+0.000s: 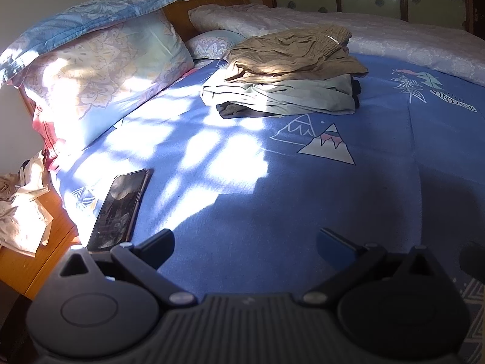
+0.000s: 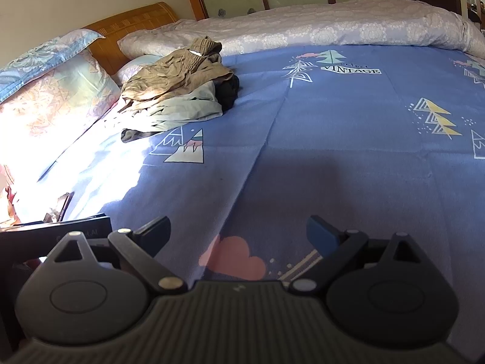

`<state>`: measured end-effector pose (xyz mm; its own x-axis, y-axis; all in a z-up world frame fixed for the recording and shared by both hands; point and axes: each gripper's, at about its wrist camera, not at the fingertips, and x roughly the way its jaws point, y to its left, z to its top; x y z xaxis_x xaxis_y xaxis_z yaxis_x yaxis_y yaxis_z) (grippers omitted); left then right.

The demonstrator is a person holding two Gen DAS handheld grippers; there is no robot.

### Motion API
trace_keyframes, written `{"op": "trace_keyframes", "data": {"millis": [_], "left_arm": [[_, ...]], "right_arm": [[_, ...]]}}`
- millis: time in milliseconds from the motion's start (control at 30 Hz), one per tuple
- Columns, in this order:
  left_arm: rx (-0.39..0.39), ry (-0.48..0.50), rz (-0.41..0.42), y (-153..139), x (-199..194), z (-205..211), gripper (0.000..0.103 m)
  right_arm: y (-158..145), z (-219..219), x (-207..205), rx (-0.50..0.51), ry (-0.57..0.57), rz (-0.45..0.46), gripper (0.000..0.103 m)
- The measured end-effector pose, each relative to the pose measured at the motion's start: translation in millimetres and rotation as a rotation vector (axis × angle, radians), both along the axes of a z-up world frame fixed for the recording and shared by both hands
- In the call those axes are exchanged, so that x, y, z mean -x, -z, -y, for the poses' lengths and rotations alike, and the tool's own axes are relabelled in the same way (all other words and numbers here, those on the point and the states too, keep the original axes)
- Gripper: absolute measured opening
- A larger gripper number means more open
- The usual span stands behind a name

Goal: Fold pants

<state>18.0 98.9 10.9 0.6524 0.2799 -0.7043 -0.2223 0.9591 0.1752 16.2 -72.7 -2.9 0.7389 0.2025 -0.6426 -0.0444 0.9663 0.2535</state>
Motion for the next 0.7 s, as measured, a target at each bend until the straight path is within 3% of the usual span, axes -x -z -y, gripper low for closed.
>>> {"op": "trace_keyframes", "data": {"millis": [700], "left_arm": [[0.027, 0.021, -0.036, 1.8, -0.7, -1.7, 0.103]], "right_arm": [[3.3, -2.1, 0.8, -0.003, 0.006, -0.010, 0.098]]}}
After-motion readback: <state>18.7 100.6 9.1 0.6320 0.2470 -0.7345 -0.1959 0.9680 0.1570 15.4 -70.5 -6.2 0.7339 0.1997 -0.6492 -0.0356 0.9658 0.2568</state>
